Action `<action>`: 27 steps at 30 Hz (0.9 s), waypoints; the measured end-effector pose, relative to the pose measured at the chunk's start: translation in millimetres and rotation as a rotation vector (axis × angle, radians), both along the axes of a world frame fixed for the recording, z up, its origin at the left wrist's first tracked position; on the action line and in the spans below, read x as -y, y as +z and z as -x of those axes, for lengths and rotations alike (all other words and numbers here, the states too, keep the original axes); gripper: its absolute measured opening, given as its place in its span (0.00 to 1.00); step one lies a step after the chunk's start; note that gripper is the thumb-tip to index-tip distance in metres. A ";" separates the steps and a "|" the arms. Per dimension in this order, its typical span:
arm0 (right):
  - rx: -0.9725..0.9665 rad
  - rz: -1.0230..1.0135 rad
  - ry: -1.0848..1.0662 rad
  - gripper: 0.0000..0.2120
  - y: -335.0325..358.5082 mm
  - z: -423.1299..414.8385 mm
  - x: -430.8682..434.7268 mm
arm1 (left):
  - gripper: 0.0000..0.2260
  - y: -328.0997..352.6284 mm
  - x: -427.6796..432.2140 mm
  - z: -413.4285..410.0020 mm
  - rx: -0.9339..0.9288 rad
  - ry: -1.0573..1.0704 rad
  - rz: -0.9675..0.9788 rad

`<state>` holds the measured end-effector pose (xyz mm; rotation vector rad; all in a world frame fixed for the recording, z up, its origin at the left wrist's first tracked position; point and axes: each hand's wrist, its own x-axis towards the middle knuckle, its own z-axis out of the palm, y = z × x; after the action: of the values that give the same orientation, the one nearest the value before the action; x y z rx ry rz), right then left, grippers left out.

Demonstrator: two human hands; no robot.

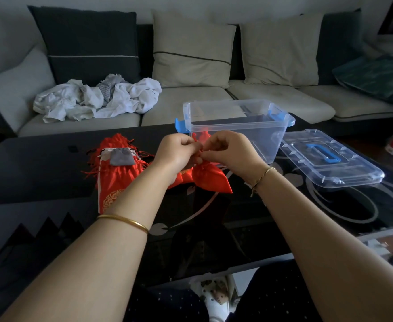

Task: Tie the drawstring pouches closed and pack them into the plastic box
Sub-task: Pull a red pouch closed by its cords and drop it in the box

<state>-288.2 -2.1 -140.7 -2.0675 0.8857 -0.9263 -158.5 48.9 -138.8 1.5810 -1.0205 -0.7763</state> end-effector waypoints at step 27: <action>0.380 -0.788 0.147 0.05 -8.5 -6.2 6.0 | 0.14 3.9 -2.6 0.0 0.488 0.034 0.160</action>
<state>-281.9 -8.0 -149.3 -1.2137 0.7207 -0.6985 -158.5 51.5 -134.9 1.6789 -1.3619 -0.2748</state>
